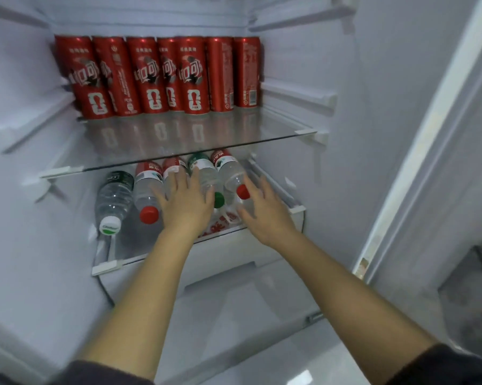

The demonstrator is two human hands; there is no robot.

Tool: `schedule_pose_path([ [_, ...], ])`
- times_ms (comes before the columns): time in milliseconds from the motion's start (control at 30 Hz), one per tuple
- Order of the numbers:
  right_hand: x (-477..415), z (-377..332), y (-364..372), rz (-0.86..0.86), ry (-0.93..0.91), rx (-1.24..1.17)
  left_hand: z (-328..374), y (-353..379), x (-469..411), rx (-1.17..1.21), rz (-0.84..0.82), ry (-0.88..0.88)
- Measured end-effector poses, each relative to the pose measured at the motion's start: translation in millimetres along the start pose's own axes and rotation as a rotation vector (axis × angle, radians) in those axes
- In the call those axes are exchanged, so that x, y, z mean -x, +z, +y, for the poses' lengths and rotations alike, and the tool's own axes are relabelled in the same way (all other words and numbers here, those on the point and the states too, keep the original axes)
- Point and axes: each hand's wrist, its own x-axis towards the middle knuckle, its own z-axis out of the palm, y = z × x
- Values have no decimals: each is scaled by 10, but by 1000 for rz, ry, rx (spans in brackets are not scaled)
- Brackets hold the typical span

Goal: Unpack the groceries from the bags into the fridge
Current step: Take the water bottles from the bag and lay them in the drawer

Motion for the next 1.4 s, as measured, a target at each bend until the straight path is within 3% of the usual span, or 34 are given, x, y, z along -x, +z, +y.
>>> schedule_pose_path([
  [167, 725, 124, -162, -1, -5, 141, 290, 62, 632, 148, 99, 87],
  [367, 1753, 319, -289, -57, 110, 127, 587, 265, 1510, 175, -16, 228],
  [633, 3455, 617, -433, -105, 306, 236, 989, 557, 2720, 105, -303, 381],
  [933, 5377, 838, -906, -150, 678, 333, 1781, 555, 4369, 174, -589, 661],
  [1067, 6242, 882, -1056, -70, 916, 264, 2148, 594, 5152, 325, -740, 805],
  [1400, 8003, 865, -1315, 168, 1549, 283, 3115, 463, 6687, 191, -887, 1309],
])
